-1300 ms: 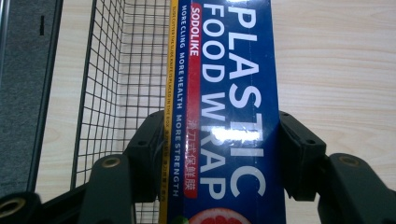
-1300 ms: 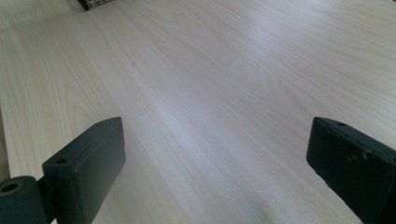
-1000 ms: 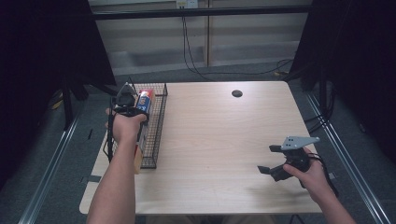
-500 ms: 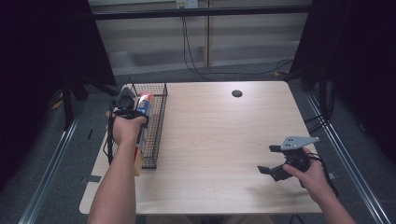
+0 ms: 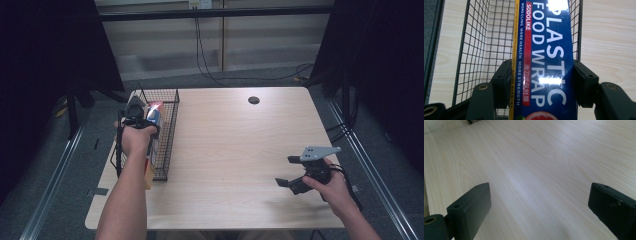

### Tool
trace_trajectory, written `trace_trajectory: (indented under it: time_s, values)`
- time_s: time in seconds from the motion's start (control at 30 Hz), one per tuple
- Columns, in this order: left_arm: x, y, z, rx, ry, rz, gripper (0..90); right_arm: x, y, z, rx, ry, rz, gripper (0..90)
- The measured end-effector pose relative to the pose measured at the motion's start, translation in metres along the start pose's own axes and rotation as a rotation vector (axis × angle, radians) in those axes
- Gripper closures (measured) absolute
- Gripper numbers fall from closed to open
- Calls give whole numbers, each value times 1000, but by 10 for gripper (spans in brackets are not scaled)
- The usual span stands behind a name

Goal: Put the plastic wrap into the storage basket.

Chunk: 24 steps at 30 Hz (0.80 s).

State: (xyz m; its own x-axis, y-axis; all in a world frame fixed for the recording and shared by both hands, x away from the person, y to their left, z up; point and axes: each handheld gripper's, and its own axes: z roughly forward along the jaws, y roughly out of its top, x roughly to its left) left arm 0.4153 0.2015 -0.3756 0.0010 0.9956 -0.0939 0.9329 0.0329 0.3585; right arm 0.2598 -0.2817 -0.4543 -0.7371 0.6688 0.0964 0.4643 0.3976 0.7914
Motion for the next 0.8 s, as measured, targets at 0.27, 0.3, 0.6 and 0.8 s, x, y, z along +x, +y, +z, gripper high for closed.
trace_trajectory:
  time_s: [0.27, 0.3, 0.6, 0.8]
  values:
    - [0, 0, 4, 14, 3, -2, 423, 0, 0, 0, 5, 3, -4, 43]
    - [0, 1, 4, 17, 1, 8, 423, 0, 0, 0, 6, 3, -4, 43]
    - [1, 0, 9, 26, 2, -5, 421, 0, 0, 0, 3, 2, -3, 44]
    - [2, 0, 10, 33, 7, -12, 420, 0, 0, 0, 5, -1, -3, 44]
